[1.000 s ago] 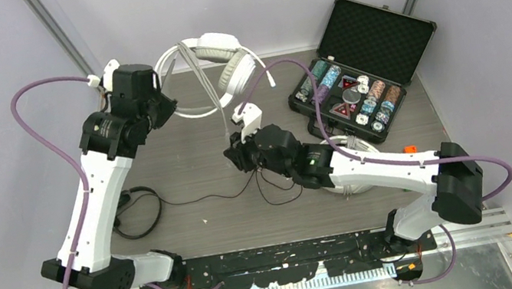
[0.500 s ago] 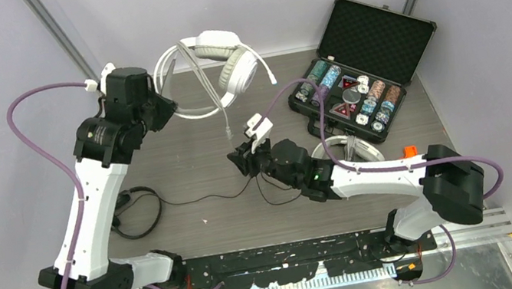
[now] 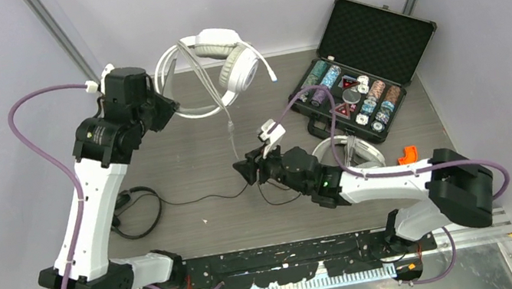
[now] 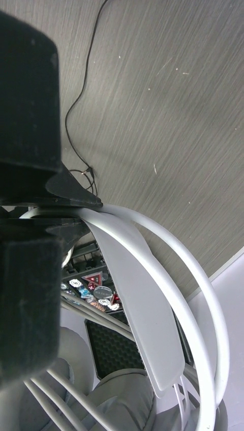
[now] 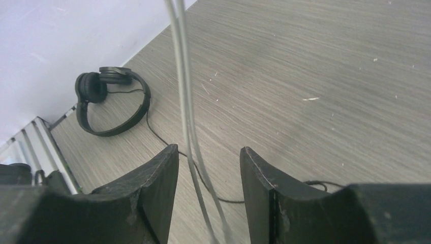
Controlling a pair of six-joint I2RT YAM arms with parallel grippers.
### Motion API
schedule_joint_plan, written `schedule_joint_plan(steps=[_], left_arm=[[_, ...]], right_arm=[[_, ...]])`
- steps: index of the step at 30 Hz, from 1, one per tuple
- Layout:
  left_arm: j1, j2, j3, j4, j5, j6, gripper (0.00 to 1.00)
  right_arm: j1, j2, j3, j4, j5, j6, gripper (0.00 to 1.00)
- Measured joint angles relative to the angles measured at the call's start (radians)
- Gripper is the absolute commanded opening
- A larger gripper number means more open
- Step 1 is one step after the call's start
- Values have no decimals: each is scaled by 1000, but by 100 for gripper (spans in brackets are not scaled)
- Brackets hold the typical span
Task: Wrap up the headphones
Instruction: Wrap the headphones cable around the headphones.
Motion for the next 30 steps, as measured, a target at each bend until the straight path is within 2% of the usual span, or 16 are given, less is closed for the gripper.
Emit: schedule_joint_plan(steps=[4,8,12,19,24,30], left_arm=[[2,19,0,24,-1,-2,0],[4,43,0,39,0,-3,0],[8,54,0,57,0,-3,0],[10,55,-16,139,21,6,0],[10,53,-58,196,49,29,0],[11,49,-109,234,93,53,0]], right_arm=[[0,-82,-51,-40,29,78,55],[0,-155,-105,-85,84,148,62],[0,-203,-117,-211,150,254,65],[-13,-325,-69,-503,215,714,66],[-23,-409,-23,-550,216,1004,63],[-28,-419,16,-623,217,1352,60]])
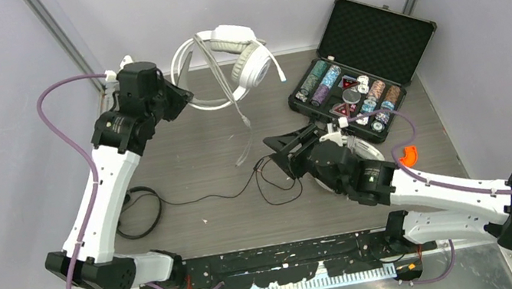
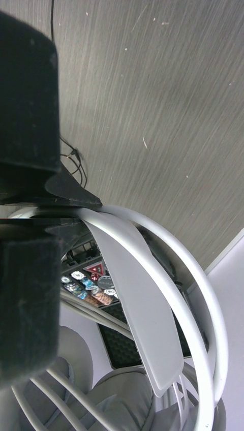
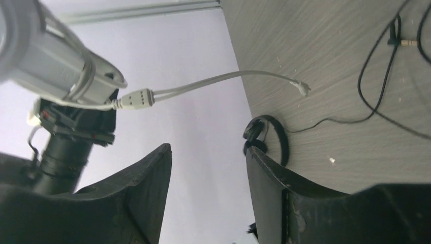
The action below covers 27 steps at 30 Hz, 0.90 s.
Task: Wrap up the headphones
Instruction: Wrap the headphones cable around the headphones.
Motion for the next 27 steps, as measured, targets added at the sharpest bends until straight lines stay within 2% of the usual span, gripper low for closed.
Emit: schedule_joint_plan(steps=[3,9,18,27], left_arm=[[0,-3,-14,19,21,3,0],[0,-30,-53,62,54,2,0],[1,-35,-55,94,95,-2,0],[1,-35,-56,106,117,-2,0]], right_arm=[[0,4,31,-100,8,177,62],[-47,16,48,-165,10,366,63],[-180,105,54,-139,-114,438,61],[-198,222,60,-13,-252,438,59]])
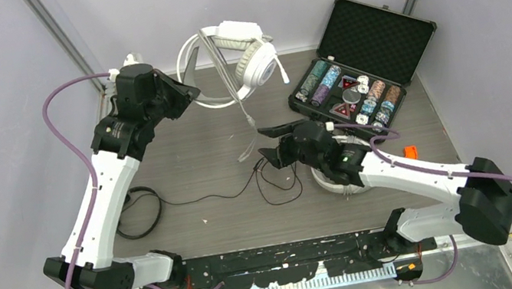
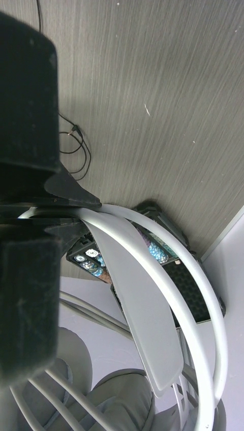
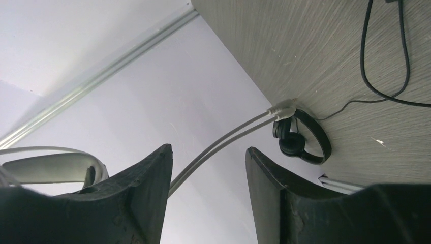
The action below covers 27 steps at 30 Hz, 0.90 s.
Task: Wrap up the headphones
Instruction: Wrap the headphones cable around the headphones.
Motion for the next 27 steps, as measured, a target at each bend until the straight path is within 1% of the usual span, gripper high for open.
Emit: schedule_joint_plan(steps=[3,6,9,12,18,19,21,25,27], left_arm=[[0,0,0,0,3,0,0],[0,0,0,1,6,0,0],[0,0,0,10,11,1,0],[0,0,0,29,14,1,0],[1,0,0,45,31,4,0],[1,0,0,45,33,5,0],[1,0,0,45,37,6,0],[1,-1,0,45,40,21,0],[1,-1,0,45,39,35,0]], right_arm=[[0,38,0,47,-29,0,59],[0,58,0,85,-42,0,56],[0,82,0,141,-50,0,55],[0,128,0,205,-71,0,47],[0,190,-19,287,-86,0,36],[-2,193,-28,299,-84,0,36],[-6,198,-41,322,-84,0,41],[-17,214,-44,351,-87,0,47],[-20,215,-44,355,-95,0,48]])
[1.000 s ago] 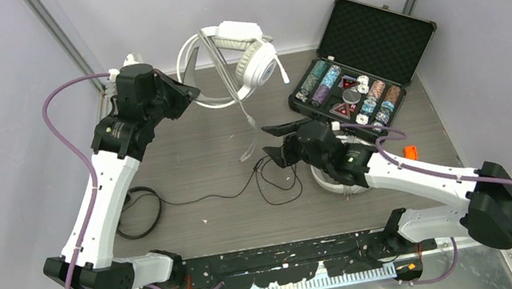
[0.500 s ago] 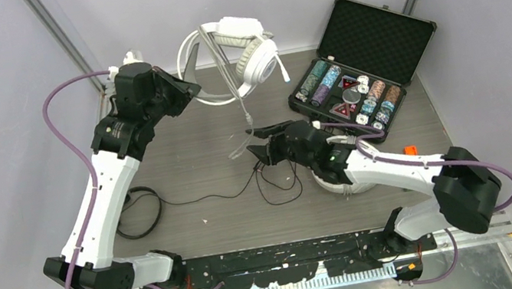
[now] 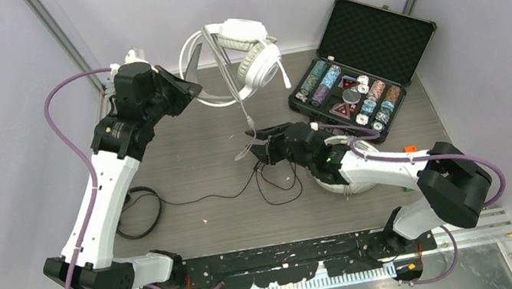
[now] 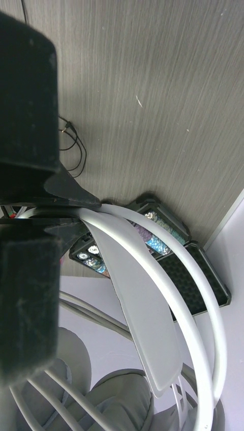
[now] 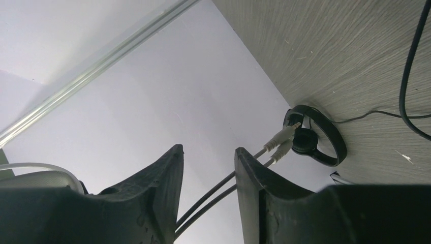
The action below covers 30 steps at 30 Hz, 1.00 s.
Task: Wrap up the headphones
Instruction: Wrap the headphones cable around the headphones.
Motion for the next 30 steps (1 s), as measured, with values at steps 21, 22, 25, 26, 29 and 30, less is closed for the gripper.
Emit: schedule_joint_plan(steps=[21,22,25,26,29,30], left_arm=[[3,0,-28,143,108,129,0],[3,1,-34,154,116,129,0],[3,1,-48,179,136,130,0],[3,1,-51,187,143,132,0],[5,2,-56,209,164,148,0],[6,2,-56,215,170,156,0]], right_arm=[[-2,-90,16,-139,-67,0,61],[-2,-92,16,-145,-68,0,61],[-2,-92,16,-162,-82,0,63],[-2,-92,16,-166,-87,0,64],[-2,-93,16,-195,-101,0,65],[-2,-95,16,-208,-102,0,65]])
